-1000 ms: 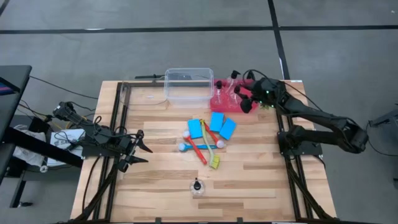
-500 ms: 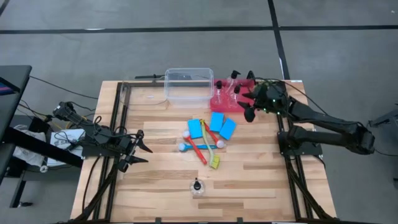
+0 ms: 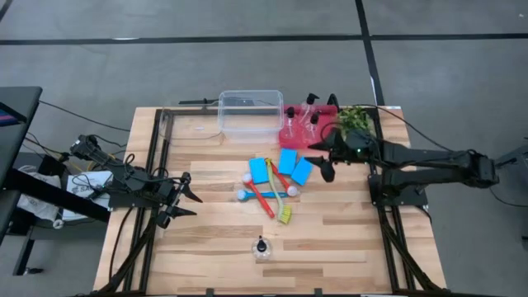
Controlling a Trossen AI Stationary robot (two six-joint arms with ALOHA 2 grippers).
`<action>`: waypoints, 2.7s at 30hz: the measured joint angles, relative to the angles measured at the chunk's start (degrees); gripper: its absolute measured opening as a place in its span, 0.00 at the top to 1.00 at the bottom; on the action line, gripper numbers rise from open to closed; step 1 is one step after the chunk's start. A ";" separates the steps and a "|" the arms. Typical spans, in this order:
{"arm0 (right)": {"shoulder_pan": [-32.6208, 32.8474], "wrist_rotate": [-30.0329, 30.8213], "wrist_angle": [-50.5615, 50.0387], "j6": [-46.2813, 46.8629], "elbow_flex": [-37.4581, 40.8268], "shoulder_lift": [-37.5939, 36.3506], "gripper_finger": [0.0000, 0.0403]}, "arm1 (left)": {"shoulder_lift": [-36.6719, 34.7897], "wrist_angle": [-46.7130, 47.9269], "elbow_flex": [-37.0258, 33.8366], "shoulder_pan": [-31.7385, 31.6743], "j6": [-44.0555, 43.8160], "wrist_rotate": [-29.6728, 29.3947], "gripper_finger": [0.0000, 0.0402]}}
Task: Pick & Place Kitchen Sink Supplies
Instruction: Put the transparent bottle into the red bin
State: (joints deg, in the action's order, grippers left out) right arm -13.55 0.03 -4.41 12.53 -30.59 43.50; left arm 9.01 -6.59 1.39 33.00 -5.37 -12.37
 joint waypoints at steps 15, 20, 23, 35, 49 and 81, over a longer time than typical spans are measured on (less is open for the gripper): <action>16.49 0.84 5.01 -0.85 0.00 6.43 0.43 | 0.01 0.00 0.02 0.00 0.00 0.01 0.50; 23.37 1.63 4.92 -0.85 0.00 5.26 0.43 | 0.00 0.00 0.02 0.01 0.00 0.00 0.50; 27.95 2.72 5.03 -0.86 0.00 4.94 0.43 | 0.01 0.00 0.00 0.01 0.00 -0.01 0.50; 39.41 5.28 9.47 1.05 0.00 10.07 0.39 | 0.01 0.00 0.02 -0.01 0.00 0.01 0.50; 40.22 7.71 24.79 -0.58 0.00 19.39 0.27 | 0.01 0.00 0.02 0.01 0.00 -0.01 0.50; 42.29 10.30 50.76 -6.54 -6.97 44.47 0.28 | 0.01 -0.12 0.01 0.00 0.00 -0.01 0.50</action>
State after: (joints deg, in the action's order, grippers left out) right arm 28.75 10.34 46.35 6.00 -37.56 87.97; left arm 9.02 -6.71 1.40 33.01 -5.37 -12.38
